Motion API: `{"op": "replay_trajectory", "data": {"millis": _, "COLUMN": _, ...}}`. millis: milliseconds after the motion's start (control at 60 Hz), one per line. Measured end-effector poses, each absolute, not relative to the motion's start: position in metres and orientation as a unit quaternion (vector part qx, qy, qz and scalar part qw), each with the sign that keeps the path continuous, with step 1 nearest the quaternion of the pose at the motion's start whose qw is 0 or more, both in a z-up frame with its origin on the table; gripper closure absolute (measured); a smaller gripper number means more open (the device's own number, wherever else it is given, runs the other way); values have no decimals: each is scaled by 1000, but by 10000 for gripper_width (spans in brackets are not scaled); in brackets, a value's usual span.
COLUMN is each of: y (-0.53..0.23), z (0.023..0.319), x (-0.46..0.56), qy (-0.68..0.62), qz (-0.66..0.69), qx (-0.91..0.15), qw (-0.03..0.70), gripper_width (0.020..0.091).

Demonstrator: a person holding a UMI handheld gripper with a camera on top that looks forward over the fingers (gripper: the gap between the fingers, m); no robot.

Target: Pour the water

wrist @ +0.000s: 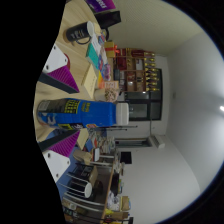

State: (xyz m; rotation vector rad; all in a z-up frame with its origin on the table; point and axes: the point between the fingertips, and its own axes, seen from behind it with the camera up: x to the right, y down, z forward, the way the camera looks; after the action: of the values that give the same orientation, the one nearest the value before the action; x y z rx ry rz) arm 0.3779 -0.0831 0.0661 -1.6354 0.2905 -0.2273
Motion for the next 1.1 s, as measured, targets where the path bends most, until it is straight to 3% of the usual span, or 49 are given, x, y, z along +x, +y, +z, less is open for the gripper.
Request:
{"op": "replay_trajectory", "data": {"millis": 83, "y": -68, "z": 59, "x": 385, "qy": 149, "qz": -109, "qx": -723, "qw": 666, "gripper_width": 303}}
{"op": "replay_trajectory", "data": {"millis": 133, "y": -63, "z": 56, "x": 391, "qy": 157, "qz": -125, "qx": -722, "qw": 662, "gripper_width": 491}}
{"op": "replay_trajectory", "data": {"millis": 467, "y": -63, "z": 65, "x": 385, "qy": 142, "qz": -167, "qx": -717, "qw": 661, "gripper_width": 629}}
{"op": "replay_trajectory", "data": {"millis": 717, "y": -52, "z": 151, "x": 334, "qy": -159, "qz": -419, "qx": -668, "qw": 595, "gripper_width": 635}}
{"op": "replay_trajectory", "data": {"millis": 883, "y": -17, "z": 174, "x": 267, "qy": -367, "qz": -581, "qx": -548, "qw": 477, "gripper_width": 634}}
{"op": "replay_trajectory", "data": {"millis": 1100, "y": -1, "z": 191, "x": 224, "qy": -489, "qz": -675, "qx": -422, "qw": 356, "gripper_width": 632}}
